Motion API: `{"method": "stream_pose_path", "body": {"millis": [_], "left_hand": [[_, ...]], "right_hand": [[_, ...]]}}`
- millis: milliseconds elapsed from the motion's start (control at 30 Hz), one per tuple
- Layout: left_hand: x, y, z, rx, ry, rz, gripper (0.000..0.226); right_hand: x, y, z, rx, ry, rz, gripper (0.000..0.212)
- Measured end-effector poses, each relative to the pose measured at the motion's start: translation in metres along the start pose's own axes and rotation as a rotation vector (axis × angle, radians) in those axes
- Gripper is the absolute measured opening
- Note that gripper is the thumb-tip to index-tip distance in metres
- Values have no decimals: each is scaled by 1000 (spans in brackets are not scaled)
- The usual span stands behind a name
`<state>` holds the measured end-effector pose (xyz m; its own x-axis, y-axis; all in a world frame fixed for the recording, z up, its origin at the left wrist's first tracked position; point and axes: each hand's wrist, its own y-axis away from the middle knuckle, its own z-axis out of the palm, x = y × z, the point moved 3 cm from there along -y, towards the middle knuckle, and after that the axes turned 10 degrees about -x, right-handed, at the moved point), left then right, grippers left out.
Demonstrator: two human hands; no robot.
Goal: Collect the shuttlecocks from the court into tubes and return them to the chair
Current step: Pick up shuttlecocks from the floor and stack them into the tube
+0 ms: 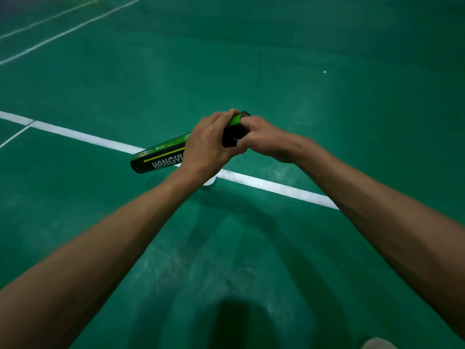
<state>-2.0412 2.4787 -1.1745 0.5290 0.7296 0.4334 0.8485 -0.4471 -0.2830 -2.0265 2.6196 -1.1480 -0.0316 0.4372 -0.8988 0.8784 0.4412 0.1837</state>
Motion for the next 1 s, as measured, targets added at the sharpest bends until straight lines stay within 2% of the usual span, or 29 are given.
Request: {"method": "stream_pose_path", "body": {"millis": [100,167,233,300,367,633,733,867,1000], "left_hand": [[31,-19,25,-20,39,45,83],[49,-30,39,-31,54,78,85],[64,-36,51,-57,59,149,84],[76,-35,58,-93,39,240,82],[80,-30,60,-101,22,290,81],[34,-16,40,-97,-45,160,80],[35,-23,37,-75,-77,144,79],[55,-49,43,-24,-83,119,78],[84,-76,55,-59,-95,134,75]], "right_hand": [[15,34,-39,208,64,41,35],[24,57,-56,236,83,94,42],[33,75,-64,190,107,162,38],[42,83,-62,138,83,223,17],[49,79,-56,73,13,230,24],[41,23,-21,-76,-34,146,46],[39,18,-30,-72,-37,88,32],[40,21,-66,99,-94,18,14],[50,38,-93,100,-47,-22,12]]}}
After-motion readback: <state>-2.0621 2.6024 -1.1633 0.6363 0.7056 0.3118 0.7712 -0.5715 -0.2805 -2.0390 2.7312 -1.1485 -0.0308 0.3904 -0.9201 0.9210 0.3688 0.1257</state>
